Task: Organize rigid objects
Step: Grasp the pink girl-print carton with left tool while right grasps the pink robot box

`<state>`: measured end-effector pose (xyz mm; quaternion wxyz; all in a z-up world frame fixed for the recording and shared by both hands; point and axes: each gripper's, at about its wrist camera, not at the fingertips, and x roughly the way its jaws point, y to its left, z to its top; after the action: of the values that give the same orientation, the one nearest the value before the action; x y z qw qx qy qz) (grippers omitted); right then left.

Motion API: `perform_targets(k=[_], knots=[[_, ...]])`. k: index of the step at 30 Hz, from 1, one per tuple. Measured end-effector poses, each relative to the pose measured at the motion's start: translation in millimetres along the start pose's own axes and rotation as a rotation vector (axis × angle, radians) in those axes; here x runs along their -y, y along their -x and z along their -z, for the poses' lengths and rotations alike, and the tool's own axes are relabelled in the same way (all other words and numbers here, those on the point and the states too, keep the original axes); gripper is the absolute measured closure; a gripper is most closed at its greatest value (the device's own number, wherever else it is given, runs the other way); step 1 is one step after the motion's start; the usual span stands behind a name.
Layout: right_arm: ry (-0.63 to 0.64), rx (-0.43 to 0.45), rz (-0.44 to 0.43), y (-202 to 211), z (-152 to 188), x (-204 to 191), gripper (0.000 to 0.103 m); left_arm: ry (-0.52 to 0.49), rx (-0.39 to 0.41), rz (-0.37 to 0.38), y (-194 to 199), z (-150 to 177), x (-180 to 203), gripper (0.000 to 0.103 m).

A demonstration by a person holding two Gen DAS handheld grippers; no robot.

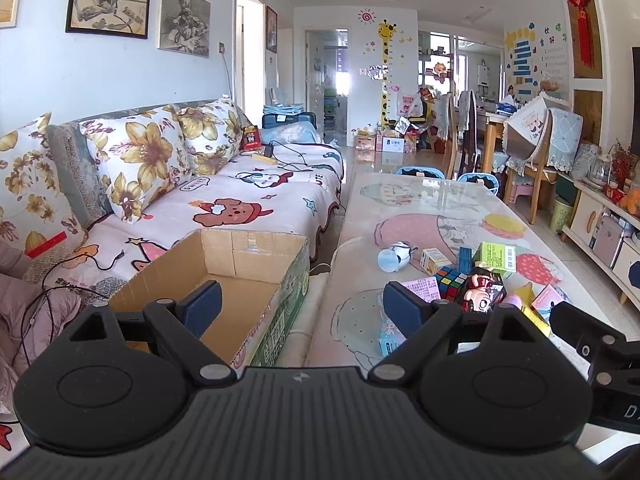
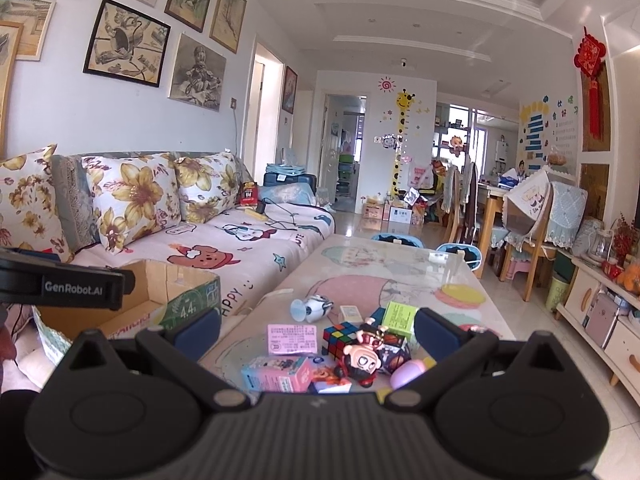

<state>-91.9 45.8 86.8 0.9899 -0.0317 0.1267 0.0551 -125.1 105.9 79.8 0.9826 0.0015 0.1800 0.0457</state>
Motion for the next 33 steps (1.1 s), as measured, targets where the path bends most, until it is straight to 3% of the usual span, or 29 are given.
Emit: perform_targets(k=[5,13,23,27,33], knots=[[-0.008,-0.018,0.025,-13,18,11,0.001,-0.016,-0.045,0.037,-5,5,1,0.000],[-0.049,-0.121,0.076,-46,57,50,0.001,-0.112,-0.111,0.135,-23,24,26,0.000],[-0.197,-0.250,0.156,-88,89,111,0.001,-0.166,-0.153,0.244,-72,46,57,0.000],[-0.247,-0.288,0.122,-101,97,121,0.001,-0.169,-0.174,0.263,-94,50,60,0.000],[-0.198,-0.307,0.092,-122,98,120,0.001,-0.132,-0.174,0.273,-110,44,50,0.000]])
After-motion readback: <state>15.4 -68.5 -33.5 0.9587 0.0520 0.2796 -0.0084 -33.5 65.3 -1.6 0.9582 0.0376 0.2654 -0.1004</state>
